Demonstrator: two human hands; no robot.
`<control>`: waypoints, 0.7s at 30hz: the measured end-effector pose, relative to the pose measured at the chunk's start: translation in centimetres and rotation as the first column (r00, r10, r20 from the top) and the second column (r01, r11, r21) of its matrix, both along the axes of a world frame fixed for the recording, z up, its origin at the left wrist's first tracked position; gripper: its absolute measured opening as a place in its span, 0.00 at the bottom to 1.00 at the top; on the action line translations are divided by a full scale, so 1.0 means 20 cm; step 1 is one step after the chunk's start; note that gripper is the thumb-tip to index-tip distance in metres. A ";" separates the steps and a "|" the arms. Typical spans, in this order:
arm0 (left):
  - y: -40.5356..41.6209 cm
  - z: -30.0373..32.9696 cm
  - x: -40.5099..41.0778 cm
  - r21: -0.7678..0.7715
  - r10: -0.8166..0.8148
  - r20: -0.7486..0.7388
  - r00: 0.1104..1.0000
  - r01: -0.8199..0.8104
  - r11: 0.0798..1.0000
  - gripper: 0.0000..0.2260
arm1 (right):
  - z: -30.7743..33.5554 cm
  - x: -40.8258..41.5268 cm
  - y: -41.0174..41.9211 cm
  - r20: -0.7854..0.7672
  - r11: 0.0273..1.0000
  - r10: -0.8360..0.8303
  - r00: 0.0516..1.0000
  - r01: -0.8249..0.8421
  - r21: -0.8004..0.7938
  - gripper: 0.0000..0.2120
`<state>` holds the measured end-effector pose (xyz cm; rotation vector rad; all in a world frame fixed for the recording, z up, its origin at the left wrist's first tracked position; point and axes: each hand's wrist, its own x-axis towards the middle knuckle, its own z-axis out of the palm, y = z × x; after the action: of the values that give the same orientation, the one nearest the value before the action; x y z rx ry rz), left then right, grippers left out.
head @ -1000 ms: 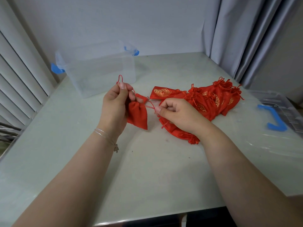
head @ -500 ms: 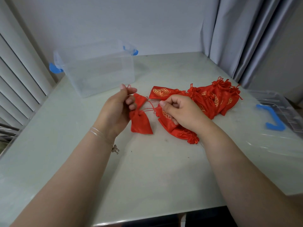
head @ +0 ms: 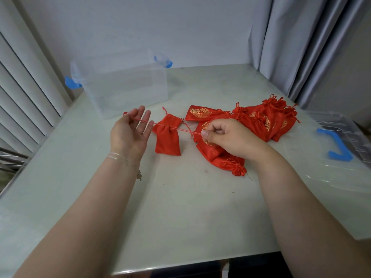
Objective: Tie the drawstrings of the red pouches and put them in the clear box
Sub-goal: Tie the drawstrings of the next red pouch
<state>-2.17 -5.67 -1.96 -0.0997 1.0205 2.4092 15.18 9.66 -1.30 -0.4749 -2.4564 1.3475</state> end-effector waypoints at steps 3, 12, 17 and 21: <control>0.01 0.01 0.02 0.033 0.062 -0.010 0.998 -0.061 0.998 0.10 | 0.00 0.00 0.02 0.035 0.999 0.046 0.998 -0.046 0.007 0.12; 0.03 0.02 0.04 -0.124 -0.113 0.025 0.993 0.115 0.986 0.11 | 0.01 -0.05 -0.11 -0.374 0.959 0.078 0.924 -0.172 -0.223 0.12; 0.07 0.04 0.14 -0.221 -0.298 -0.046 0.953 0.282 0.934 0.11 | 0.04 -0.08 -0.17 -0.535 0.709 -0.163 0.829 -0.279 -0.647 0.14; 0.06 0.09 0.24 -0.162 -0.268 -0.400 0.876 0.220 0.962 0.12 | 0.01 -0.09 -0.19 -0.344 0.959 -0.081 0.935 -0.020 -0.282 0.08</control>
<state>2.68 -4.52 -0.19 0.5044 1.2705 2.1821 13.48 5.83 -1.00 -0.2984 -1.9717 1.6197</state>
